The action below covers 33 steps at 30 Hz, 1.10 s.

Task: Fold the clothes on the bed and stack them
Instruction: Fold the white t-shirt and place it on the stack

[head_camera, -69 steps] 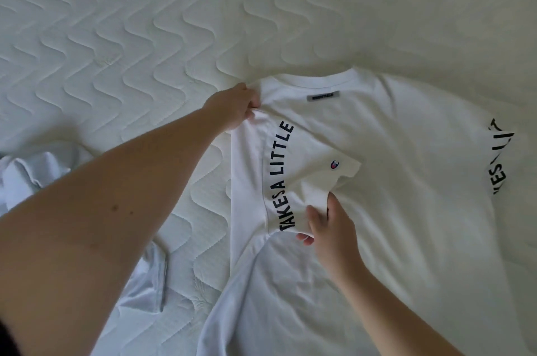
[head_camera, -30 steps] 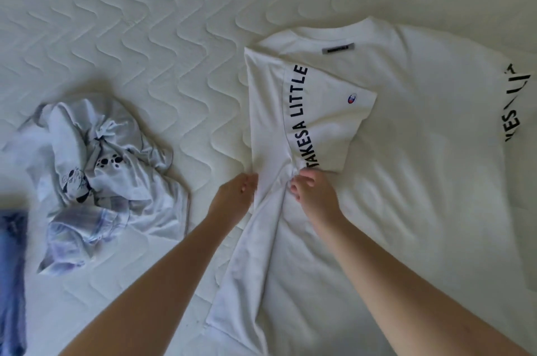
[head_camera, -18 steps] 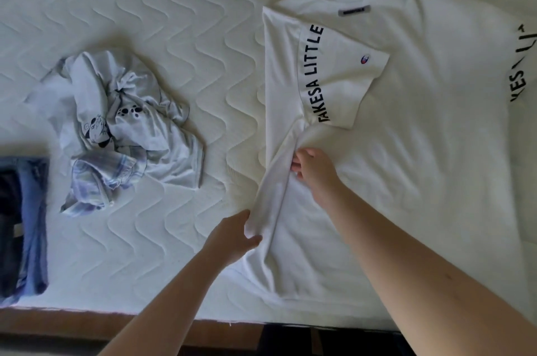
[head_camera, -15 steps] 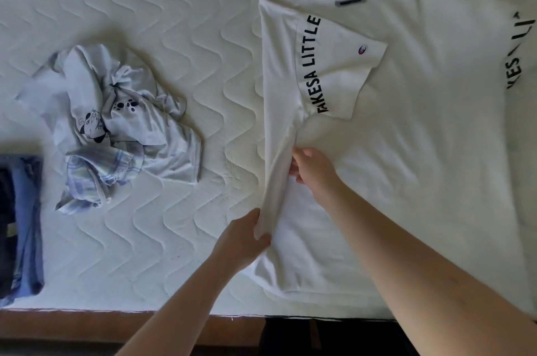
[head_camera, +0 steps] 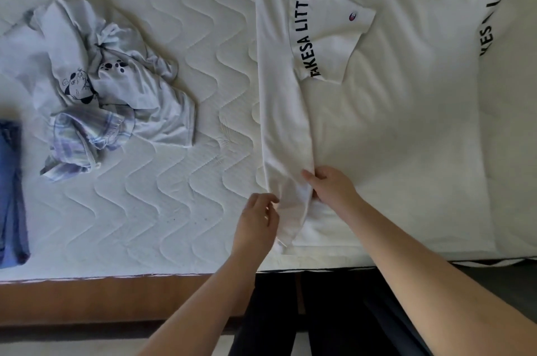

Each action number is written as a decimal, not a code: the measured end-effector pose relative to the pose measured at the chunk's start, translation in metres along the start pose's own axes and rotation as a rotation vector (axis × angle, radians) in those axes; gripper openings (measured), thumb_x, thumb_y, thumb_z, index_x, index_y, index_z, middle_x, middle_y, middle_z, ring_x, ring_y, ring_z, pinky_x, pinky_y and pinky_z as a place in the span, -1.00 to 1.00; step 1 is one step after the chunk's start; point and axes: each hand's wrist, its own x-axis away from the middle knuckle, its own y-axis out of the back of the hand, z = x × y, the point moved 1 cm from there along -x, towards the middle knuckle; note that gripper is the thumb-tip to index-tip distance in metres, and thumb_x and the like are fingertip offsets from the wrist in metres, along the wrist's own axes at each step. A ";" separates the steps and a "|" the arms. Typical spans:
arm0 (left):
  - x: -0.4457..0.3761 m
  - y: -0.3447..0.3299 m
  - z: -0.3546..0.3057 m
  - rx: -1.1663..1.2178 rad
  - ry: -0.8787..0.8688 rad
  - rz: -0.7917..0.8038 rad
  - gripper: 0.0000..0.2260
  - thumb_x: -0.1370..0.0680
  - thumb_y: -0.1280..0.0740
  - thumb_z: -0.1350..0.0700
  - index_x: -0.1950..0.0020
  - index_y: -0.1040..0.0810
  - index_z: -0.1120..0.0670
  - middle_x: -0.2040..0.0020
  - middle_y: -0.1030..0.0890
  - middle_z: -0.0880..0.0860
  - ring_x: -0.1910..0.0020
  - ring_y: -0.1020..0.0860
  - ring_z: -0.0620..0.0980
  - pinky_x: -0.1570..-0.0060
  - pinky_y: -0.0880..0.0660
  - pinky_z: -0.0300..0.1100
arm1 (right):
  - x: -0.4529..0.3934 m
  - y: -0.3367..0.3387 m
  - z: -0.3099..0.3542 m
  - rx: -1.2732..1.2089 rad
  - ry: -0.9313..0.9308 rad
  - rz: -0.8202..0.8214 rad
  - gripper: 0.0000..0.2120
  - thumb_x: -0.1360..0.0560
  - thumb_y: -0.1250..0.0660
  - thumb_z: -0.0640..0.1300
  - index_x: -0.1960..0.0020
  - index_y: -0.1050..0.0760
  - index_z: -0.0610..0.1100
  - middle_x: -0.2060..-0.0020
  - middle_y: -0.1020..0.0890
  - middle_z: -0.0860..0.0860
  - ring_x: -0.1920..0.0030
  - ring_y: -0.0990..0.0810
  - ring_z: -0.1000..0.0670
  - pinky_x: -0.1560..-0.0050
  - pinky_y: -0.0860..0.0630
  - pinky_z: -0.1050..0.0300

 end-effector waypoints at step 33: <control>0.068 -0.039 0.042 -0.552 0.064 0.093 -0.49 -0.55 -0.22 0.21 -0.48 -0.22 -0.03 -0.20 -0.54 0.00 0.13 -0.58 0.12 0.18 -0.44 -0.05 | 0.067 -0.019 -0.080 0.228 0.003 0.019 -0.73 -0.56 -0.28 0.08 0.12 -0.56 -0.11 0.26 -0.67 0.02 0.47 -0.63 0.10 0.30 -0.51 0.18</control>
